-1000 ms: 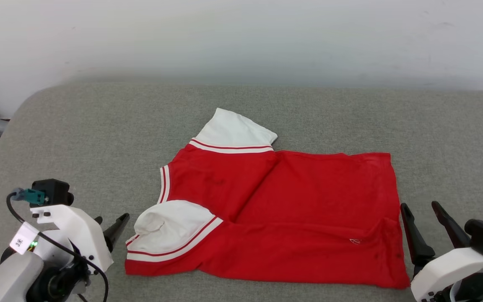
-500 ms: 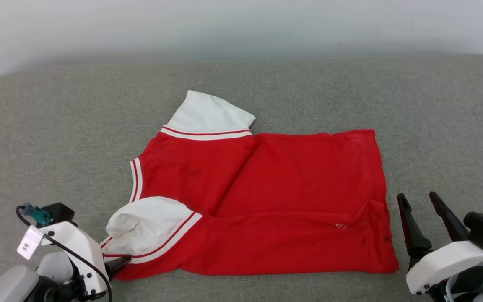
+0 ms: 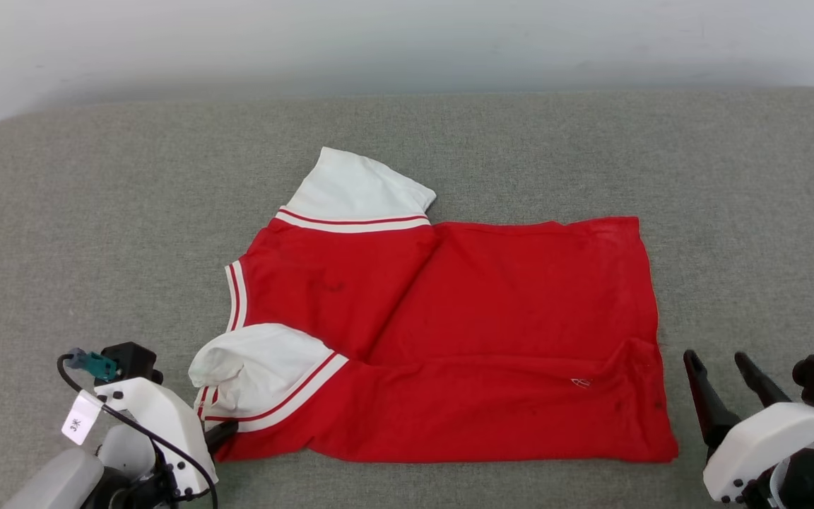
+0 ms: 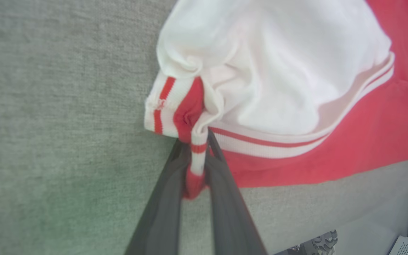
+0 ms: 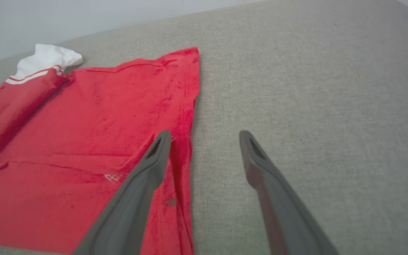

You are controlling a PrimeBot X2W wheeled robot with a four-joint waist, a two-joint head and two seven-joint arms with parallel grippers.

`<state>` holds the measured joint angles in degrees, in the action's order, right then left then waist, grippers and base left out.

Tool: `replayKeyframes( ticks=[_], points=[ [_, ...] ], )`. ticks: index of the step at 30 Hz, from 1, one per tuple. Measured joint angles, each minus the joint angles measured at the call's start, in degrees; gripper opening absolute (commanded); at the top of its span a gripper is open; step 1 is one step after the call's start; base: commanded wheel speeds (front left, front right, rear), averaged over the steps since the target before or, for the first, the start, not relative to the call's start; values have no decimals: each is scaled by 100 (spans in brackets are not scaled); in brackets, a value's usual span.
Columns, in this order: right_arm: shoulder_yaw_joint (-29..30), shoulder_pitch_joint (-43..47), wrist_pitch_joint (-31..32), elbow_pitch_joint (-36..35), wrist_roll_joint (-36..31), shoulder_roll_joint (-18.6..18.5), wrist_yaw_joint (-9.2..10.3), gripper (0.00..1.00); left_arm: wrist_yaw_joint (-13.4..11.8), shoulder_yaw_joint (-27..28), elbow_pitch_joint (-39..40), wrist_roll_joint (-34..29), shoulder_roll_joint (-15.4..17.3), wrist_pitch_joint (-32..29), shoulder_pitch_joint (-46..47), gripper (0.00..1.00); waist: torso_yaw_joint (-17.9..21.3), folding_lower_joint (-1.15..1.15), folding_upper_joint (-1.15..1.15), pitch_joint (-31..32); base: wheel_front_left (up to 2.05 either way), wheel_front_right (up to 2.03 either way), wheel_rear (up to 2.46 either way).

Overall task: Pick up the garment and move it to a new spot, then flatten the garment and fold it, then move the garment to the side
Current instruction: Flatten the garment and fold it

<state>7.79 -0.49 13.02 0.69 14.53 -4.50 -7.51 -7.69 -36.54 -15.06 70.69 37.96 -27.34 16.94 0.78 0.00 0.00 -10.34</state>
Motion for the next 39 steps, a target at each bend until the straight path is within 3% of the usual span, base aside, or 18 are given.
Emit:
replayKeyframes(
  ticks=[5,11,23,24,25,26,27,39],
  points=[
    [-19,202,1348,-52,176,-164,0,100,-11,24,216,-171,64,294,-23,0,-71,0,0,159,0,0,0],
    [-324,225,2586,-221,413,-449,0,100,-247,152,896,-333,331,449,-115,0,-232,0,0,202,0,0,0],
    [-890,-350,3154,635,670,-690,1,100,-416,178,1351,-448,380,542,-110,0,-405,0,0,-194,0,0,0],
    [-907,-390,3216,692,733,-697,2,87,-415,177,1351,-448,371,543,-110,0,-414,0,-1,-210,0,0,0],
    [-925,-428,3267,747,762,-704,2,40,-415,176,1346,-446,363,543,-111,0,-420,0,-1,-224,0,0,0],
    [-944,-459,3307,783,797,-721,3,6,-407,174,1339,-423,348,534,-112,0,-421,0,-1,-230,0,0,0],
    [-960,-501,3326,825,834,-738,3,0,-392,163,1332,-400,332,532,-114,0,-418,0,-1,-228,0,0,0],
    [-1216,-705,3030,679,1026,-1062,-1,0,-399,149,1322,-521,301,875,-332,0,-393,1,0,213,0,0,0]
  ],
)
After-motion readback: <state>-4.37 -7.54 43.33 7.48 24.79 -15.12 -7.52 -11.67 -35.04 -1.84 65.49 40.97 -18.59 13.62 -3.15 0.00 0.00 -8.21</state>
